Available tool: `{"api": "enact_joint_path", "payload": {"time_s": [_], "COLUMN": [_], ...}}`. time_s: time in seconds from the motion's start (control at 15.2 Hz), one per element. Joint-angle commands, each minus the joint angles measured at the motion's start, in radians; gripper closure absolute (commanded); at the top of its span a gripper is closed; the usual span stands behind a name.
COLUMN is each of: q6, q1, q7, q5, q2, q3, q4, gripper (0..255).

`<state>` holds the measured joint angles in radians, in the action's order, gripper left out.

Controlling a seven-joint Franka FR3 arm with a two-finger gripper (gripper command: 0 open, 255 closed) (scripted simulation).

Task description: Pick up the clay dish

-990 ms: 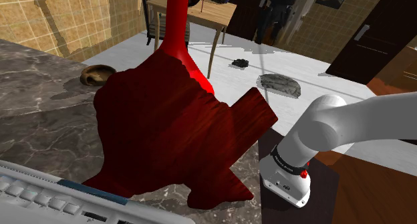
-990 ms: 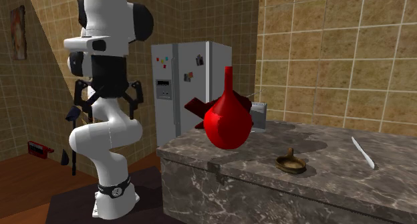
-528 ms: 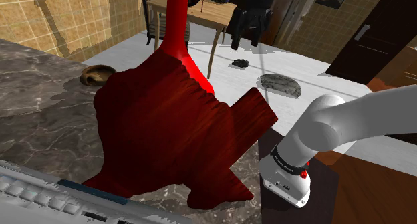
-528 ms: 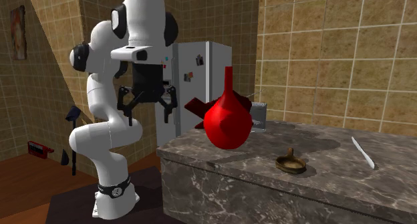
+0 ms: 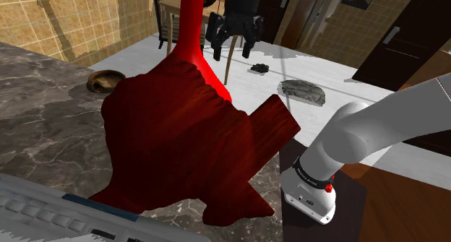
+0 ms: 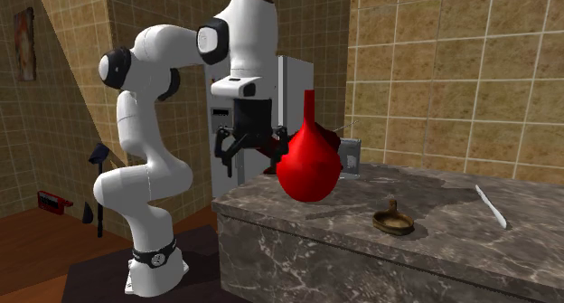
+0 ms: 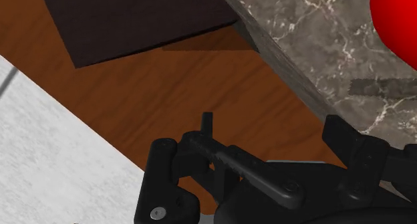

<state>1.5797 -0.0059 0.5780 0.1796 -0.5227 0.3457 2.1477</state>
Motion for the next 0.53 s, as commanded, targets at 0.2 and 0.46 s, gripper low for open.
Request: {"api": "enact_joint_path", "payload": {"time_s": [0.2, 0.46], "q6": [0.047, 0.081], "q1": [-0.008, -0.011], "q7": [0.177, 0.322], "q5": [0.016, -0.009], "q2": [0.154, 0.302], "q3": [0.106, 0.184], "q4": [-0.113, -0.225], "gripper": [0, 0]}}
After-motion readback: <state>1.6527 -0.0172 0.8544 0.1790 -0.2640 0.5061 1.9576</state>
